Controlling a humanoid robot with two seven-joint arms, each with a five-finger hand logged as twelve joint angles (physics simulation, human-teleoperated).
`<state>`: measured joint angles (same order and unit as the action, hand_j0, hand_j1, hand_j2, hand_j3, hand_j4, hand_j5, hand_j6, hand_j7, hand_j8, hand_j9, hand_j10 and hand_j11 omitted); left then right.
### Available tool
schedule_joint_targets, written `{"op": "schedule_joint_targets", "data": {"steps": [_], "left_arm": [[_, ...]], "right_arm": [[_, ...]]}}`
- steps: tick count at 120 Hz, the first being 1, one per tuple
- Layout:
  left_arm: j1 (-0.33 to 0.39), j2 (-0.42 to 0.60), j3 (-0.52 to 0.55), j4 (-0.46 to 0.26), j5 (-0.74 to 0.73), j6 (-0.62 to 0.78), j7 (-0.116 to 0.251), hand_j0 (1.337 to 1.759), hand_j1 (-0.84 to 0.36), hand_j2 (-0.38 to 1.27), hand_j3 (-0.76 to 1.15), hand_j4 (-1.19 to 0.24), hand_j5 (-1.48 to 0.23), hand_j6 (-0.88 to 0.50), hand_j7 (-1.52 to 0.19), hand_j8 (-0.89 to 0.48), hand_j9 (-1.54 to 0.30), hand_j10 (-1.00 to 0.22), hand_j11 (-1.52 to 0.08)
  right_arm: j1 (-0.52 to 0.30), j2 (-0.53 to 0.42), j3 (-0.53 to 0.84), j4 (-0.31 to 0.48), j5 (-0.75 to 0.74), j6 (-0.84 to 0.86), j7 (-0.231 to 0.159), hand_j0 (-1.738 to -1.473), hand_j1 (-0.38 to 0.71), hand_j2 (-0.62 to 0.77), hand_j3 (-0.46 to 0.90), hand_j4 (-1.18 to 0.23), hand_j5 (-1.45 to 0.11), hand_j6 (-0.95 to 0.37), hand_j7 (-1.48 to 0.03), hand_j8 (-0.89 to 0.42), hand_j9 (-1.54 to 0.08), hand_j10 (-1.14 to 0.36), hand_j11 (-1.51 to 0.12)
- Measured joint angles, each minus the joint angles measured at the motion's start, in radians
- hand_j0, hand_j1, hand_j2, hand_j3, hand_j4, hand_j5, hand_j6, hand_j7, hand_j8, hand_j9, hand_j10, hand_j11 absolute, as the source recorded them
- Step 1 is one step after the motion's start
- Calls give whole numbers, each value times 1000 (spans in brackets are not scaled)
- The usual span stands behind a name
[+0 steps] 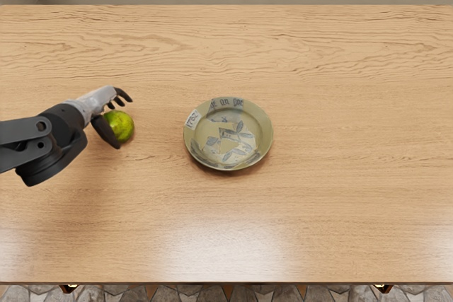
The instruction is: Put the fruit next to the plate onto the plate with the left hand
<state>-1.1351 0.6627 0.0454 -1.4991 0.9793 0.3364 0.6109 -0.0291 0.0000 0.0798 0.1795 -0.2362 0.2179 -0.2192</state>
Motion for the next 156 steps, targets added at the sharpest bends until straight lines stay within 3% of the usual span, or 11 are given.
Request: {"op": "schedule_joint_targets", "data": {"steps": [21, 47, 84, 112, 131, 139, 146, 156], "left_arm": [[2, 0, 6, 0, 1, 0, 0, 1658, -85, 77, 0, -369, -474, -370, -474, -368, -474, -369, -474], [8, 0, 6, 0, 9, -2, 0, 1657, -153, 75, 0, -455, -559, -312, -559, -285, -571, -450, -570], [8, -2, 5, 1, -1, -3, 1, 1654, -190, 28, 0, -524, -694, -225, -682, -208, -683, -370, -691], [8, -3, 2, 1, -14, -5, 2, 1652, -244, 133, 0, -474, -800, -157, -765, -151, -751, -306, -767], [16, -17, -4, 16, -6, -3, 3, 1650, -209, 57, 0, -535, -793, -167, -783, -151, -797, -293, -824], [17, -17, -5, 19, -7, -5, 2, 1650, -225, 75, 0, -545, -779, -176, -782, -140, -816, -292, -843], [18, -16, -11, 20, -16, -7, 2, 1650, -296, 255, 0, -516, -798, -149, -798, -107, -834, -269, -857], [18, -14, -40, 21, -67, -13, 1, 1650, -278, 201, 0, -487, -869, -132, -834, -93, -848, -264, -864]], "right_arm": [[0, 0, 0, 0, 0, 0, 0, -1658, -323, -4, 0, -22, -28, -22, -28, -22, -28, -22, -28], [0, 0, 0, 0, 0, 0, 0, -1658, -323, -5, 0, -22, -29, -22, -29, -22, -29, -22, -29], [0, 0, 0, 0, 0, 0, 0, -1658, -323, -5, 0, -22, -28, -22, -28, -22, -28, -22, -28], [0, 0, 0, 0, 0, 0, 0, -1658, -323, -5, 0, -22, -28, -22, -28, -22, -28, -22, -28], [0, 0, 0, 0, 0, 0, 0, -1658, -323, -5, 0, -22, -28, -22, -28, -22, -28, -22, -28], [0, 0, 0, 0, 0, 0, 0, -1658, -323, -5, 0, -22, -28, -22, -28, -22, -28, -23, -28], [0, 0, 0, 0, 0, 0, 0, -1658, -323, -5, 0, -22, -28, -22, -28, -22, -28, -23, -28], [0, 0, 0, 0, 0, 0, 0, -1658, -323, -5, 0, -22, -28, -22, -28, -22, -28, -22, -28]]}}
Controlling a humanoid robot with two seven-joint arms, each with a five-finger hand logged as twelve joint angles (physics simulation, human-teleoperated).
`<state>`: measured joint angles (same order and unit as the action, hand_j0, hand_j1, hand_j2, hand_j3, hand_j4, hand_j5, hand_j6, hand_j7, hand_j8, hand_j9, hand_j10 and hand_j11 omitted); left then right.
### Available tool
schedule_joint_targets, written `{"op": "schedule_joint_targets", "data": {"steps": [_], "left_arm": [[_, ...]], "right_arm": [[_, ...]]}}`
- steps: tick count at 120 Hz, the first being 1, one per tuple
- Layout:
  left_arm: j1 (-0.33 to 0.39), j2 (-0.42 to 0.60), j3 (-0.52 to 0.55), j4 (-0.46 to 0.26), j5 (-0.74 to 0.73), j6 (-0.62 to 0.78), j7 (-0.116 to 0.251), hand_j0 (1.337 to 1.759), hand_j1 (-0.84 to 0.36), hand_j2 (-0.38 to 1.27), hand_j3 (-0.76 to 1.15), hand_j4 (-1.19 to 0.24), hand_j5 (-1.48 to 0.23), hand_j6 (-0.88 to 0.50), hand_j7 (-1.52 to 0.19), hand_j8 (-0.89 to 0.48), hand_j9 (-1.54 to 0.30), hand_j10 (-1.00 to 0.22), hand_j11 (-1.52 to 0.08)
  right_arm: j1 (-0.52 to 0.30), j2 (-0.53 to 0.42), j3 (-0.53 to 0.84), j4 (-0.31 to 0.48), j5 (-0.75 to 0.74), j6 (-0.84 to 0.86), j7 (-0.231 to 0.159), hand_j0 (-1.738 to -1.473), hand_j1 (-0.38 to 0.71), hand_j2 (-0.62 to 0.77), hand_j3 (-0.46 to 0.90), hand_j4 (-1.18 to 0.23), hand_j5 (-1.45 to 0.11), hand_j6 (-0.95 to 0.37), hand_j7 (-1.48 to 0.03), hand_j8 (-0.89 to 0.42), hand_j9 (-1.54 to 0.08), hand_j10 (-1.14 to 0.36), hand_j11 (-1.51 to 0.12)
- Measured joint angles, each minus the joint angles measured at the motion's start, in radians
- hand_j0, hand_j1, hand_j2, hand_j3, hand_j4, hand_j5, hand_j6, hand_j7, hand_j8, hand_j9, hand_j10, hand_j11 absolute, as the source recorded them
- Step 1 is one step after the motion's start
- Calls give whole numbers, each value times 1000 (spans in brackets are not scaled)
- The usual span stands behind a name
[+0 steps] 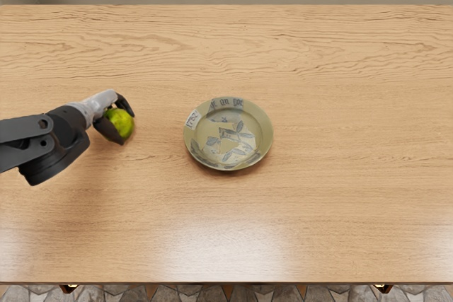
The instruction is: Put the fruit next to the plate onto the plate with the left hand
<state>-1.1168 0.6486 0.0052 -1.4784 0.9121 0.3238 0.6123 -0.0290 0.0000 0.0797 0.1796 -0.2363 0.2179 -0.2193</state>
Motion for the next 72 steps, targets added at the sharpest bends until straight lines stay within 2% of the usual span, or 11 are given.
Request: {"op": "schedule_joint_targets", "data": {"steps": [14, 26, 43, 50, 60, 72], "left_arm": [[0, 10, -94, 0, -118, -25, -1, 1650, -282, 225, 0, -455, -924, -116, -857, -85, -854, -253, -870], [-1, 11, -194, 1, -209, -92, -1, 1651, -225, 114, 0, -466, -944, -138, -865, -105, -855, -277, -869], [-13, 11, -335, 1, -323, -239, -1, 1651, -248, 176, 0, -475, -961, -134, -897, -100, -870, -284, -871], [-21, 4, -373, 1, -351, -292, -1, 1651, -269, 221, 0, -463, -971, -120, -905, -86, -871, -270, -871], [-33, -6, -418, 1, -370, -348, -1, 1651, -244, 175, 0, -486, -974, -138, -904, -107, -864, -290, -864], [-35, -70, -438, 1, -379, -379, -1, 1652, -254, 193, 0, -498, -974, -138, -902, -107, -859, -291, -862]], "right_arm": [[0, 0, 0, 0, 0, 0, 0, -1658, -323, -5, 0, -22, -28, -22, -28, -22, -28, -22, -28], [0, 0, 0, 0, 0, 0, 0, -1658, -323, -5, 0, -22, -28, -22, -28, -22, -28, -22, -28], [0, 0, 0, 0, 0, 0, 0, -1658, -323, -5, 0, -22, -28, -22, -28, -22, -28, -22, -28], [0, 0, 0, 0, 0, 0, 0, -1658, -323, -5, 0, -22, -29, -22, -29, -22, -29, -22, -29], [0, 0, 0, 0, 0, 0, 0, -1658, -323, -5, 0, -22, -29, -22, -29, -22, -29, -22, -29], [0, 0, 0, 0, 0, 0, 0, -1658, -323, -4, 0, -22, -28, -22, -28, -22, -28, -22, -28]]}}
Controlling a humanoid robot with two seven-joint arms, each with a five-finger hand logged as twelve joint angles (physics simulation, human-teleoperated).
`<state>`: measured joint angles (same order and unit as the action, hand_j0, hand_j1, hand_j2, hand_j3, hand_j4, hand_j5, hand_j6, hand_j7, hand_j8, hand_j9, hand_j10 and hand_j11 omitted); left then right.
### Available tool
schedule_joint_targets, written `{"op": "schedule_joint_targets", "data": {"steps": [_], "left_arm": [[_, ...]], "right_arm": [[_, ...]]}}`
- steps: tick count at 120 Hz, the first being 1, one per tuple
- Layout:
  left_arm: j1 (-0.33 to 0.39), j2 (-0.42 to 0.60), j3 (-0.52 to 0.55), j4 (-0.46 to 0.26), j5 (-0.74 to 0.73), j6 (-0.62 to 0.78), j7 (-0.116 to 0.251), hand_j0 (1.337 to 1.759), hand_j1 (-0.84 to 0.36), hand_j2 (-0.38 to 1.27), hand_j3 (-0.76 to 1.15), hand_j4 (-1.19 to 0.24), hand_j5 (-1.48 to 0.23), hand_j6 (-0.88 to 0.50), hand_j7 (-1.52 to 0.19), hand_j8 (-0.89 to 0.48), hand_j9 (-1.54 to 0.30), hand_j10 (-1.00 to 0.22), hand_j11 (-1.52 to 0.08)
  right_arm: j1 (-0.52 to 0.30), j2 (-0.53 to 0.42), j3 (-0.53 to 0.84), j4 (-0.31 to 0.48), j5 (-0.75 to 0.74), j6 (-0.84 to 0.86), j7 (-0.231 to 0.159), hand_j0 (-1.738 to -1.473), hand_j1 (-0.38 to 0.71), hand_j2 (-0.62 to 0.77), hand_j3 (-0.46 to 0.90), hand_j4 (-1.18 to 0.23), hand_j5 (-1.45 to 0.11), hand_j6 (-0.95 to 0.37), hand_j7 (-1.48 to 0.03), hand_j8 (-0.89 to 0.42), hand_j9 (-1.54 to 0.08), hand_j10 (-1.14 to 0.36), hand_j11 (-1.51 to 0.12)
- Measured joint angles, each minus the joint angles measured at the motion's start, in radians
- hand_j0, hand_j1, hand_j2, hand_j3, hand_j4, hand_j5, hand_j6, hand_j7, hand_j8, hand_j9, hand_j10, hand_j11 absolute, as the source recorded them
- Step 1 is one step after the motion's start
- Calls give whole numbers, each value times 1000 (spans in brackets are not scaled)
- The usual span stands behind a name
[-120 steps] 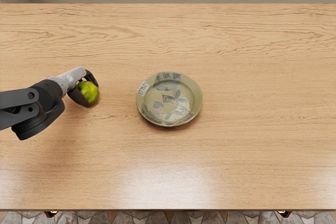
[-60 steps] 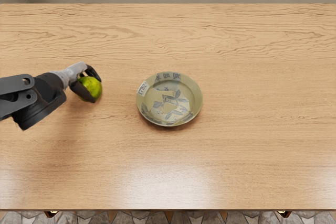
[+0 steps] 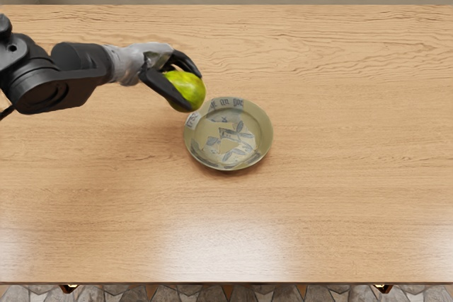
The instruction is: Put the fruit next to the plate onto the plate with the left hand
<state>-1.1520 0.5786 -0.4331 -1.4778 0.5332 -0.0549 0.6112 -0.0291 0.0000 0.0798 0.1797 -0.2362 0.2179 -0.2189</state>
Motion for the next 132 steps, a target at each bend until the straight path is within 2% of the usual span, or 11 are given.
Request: {"op": "schedule_joint_targets", "data": {"steps": [15, 28, 49, 59, 78, 89, 107, 118, 132], "left_arm": [[0, -43, -4, 2, 7, -12, 0, 1652, -244, 176, 0, -513, -966, -146, -894, -117, -858, -293, -860], [0, -122, 17, 41, 11, -15, 0, 1653, -220, 146, 0, -534, -960, -164, -888, -127, -862, -311, -858], [-1, -145, 52, 89, 17, -15, 0, 1654, -200, 145, 0, -543, -928, -206, -870, -156, -846, -331, -832], [-8, -146, 62, 96, 23, -14, 0, 1655, -117, 97, 0, -459, -765, -306, -716, -200, -702, -390, -691], [-15, -145, 69, 100, 23, -20, 0, 1657, 98, 51, 0, -242, -393, -175, -370, -123, -363, -210, -358], [-21, -108, 36, 97, -1, -108, 0, 1657, 184, 34, 0, -159, -256, -117, -242, -84, -237, -139, -234], [-20, -22, -83, 95, -123, -331, 0, 1658, 263, 18, 0, -82, -130, -62, -123, -46, -121, -73, -119], [6, 28, -145, 96, -215, -459, 0, 1658, 290, 12, 0, -57, -88, -44, -83, -34, -82, -50, -81], [55, 67, -189, 99, -375, -524, 0, 1658, 311, 8, 0, -36, -55, -29, -53, -23, -52, -33, -51]], "right_arm": [[0, 0, 0, 0, 0, 0, 0, -1658, -323, -4, 0, -22, -28, -21, -28, -21, -28, -21, -28], [0, 0, 0, 0, 0, 0, 0, -1658, -323, -4, 0, -22, -28, -22, -28, -22, -28, -22, -28], [0, 0, 0, 0, 0, 0, 0, -1658, -323, -5, 0, -22, -28, -22, -28, -22, -28, -22, -28], [0, 0, 0, 0, 0, 0, 0, -1658, -323, -4, 0, -22, -28, -22, -28, -22, -28, -22, -28], [0, 0, 0, 0, 0, 0, 0, -1658, -323, -4, 0, -22, -28, -21, -28, -21, -28, -22, -28], [0, 0, 0, 0, 0, 0, 0, -1658, -323, -4, 0, -22, -28, -22, -28, -22, -28, -22, -28], [0, 0, 0, 0, 0, 0, 0, -1658, -323, -4, 0, -22, -28, -22, -28, -22, -28, -22, -28], [0, 0, 0, 0, 0, 0, 0, -1658, -323, -5, 0, -22, -28, -22, -28, -22, -28, -22, -28], [0, 0, 0, 0, 0, 0, 0, -1658, -323, -4, 0, -22, -28, -22, -28, -22, -28, -22, -28]]}}
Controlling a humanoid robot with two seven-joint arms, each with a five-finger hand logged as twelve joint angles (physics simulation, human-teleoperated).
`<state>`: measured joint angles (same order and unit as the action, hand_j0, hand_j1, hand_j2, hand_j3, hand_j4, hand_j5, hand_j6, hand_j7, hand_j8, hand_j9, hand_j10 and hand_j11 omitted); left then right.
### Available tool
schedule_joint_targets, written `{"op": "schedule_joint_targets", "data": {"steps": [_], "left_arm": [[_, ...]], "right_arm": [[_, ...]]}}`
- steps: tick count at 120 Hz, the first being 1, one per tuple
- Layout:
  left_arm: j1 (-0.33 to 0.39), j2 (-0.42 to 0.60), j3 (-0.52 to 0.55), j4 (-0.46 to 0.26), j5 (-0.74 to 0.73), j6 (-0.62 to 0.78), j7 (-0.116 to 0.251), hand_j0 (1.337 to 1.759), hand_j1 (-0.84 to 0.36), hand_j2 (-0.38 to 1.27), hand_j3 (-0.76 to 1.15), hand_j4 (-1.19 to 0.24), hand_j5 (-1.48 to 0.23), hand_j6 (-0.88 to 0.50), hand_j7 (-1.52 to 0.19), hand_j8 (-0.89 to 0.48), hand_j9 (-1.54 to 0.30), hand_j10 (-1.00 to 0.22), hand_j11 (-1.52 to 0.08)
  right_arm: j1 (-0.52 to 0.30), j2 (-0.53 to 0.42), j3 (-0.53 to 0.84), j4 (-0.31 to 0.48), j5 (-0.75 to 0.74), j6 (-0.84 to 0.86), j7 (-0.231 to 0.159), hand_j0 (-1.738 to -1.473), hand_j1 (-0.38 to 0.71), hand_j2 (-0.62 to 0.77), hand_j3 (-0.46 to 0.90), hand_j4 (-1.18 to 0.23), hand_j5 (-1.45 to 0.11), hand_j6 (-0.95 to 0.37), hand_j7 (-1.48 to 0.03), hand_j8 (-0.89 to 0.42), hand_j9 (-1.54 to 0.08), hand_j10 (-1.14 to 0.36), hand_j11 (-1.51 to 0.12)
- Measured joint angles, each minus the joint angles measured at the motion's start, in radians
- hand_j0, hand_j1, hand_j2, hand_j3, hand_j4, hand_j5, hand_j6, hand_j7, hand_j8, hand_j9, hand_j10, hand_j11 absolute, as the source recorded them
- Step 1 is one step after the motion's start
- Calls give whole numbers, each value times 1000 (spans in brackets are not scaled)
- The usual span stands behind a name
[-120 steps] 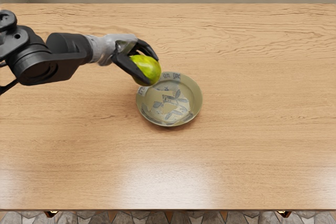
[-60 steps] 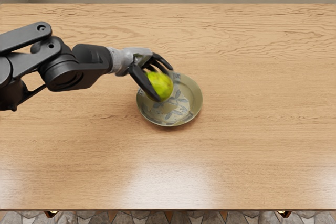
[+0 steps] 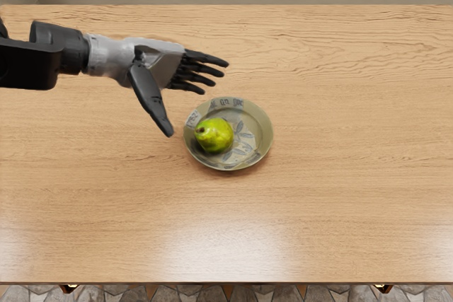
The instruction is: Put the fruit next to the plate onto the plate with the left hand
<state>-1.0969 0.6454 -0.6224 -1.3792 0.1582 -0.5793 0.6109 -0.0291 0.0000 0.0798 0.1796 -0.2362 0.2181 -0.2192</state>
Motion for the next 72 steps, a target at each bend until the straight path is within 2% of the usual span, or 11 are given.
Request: {"op": "schedule_joint_targets", "data": {"steps": [14, 23, 48, 72], "left_arm": [[138, 6, -84, 2, -125, -21, 0, 1658, 322, 5, 0, -25, -37, -21, -36, -18, -35, -23, -35], [191, 14, -127, 9, -166, -27, 0, 1658, 327, 4, 0, -21, -30, -18, -29, -15, -28, -19, -28], [241, 140, -160, 21, -265, -31, 0, 1658, 335, 3, 0, -12, -18, -11, -17, -10, -17, -12, -17], [293, 237, -160, 23, -293, -32, 0, 1658, 338, 2, 0, -9, -13, -9, -13, -8, -13, -9, -13]], "right_arm": [[0, 0, 0, 0, 0, 0, 0, -1658, -323, -4, 0, -22, -28, -22, -28, -22, -28, -22, -28], [0, 0, 0, 1, 0, 0, 0, -1658, -323, -4, 0, -22, -28, -22, -28, -22, -28, -22, -28], [0, 0, 0, 1, 0, 1, 0, -1658, -323, -4, 0, -22, -28, -21, -28, -21, -28, -21, -28], [0, 0, 0, 1, 0, 1, 0, -1658, -323, -4, 0, -22, -28, -22, -28, -22, -28, -22, -28]]}}
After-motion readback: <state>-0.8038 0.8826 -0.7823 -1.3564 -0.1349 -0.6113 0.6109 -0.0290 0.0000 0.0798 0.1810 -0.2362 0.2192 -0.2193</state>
